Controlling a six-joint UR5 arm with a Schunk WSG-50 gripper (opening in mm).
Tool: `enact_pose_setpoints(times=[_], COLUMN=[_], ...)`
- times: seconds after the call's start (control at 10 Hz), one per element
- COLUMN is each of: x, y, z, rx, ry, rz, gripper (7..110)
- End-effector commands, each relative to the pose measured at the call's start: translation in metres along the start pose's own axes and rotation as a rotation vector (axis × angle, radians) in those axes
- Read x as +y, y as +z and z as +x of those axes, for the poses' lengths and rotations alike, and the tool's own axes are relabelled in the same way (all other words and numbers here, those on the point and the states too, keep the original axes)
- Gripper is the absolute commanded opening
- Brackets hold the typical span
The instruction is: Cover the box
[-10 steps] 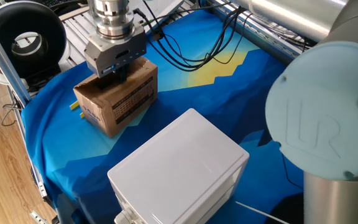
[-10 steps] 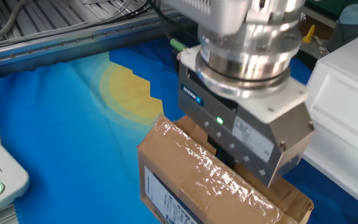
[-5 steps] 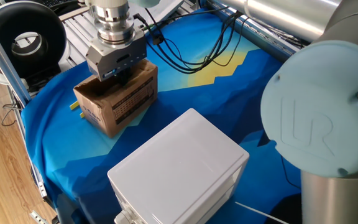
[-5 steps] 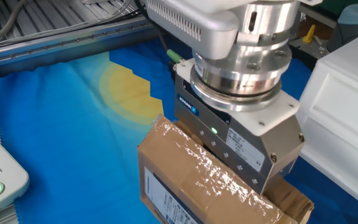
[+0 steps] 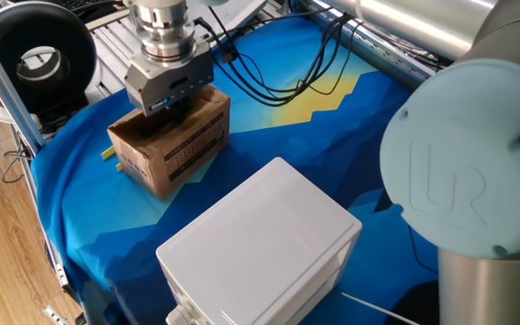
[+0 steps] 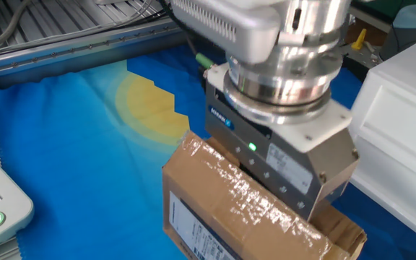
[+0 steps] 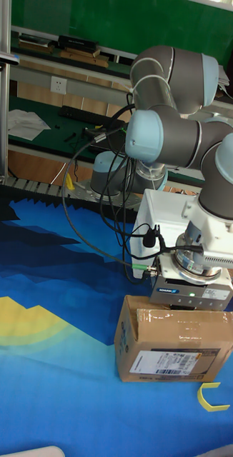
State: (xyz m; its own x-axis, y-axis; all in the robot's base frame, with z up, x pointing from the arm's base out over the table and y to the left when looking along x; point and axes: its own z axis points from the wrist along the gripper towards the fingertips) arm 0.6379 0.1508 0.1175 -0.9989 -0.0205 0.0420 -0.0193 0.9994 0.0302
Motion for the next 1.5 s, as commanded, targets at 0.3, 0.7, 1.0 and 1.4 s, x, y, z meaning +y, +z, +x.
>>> enact_pose_setpoints(times=[0.3, 0.7, 1.0, 1.4], x=[0.006, 0.01, 0.01, 0.006], y=[-0.043, -0.058, -0.063, -0.068], z=[0.034, 0.032, 0.019, -0.02], rx=[0.071, 0.041, -0.019, -0.161], ry=[0.008, 0.003, -0.023, -0.03], rz=[-0.028, -0.063, -0.066, -0.078], gripper=[7, 7, 7, 7])
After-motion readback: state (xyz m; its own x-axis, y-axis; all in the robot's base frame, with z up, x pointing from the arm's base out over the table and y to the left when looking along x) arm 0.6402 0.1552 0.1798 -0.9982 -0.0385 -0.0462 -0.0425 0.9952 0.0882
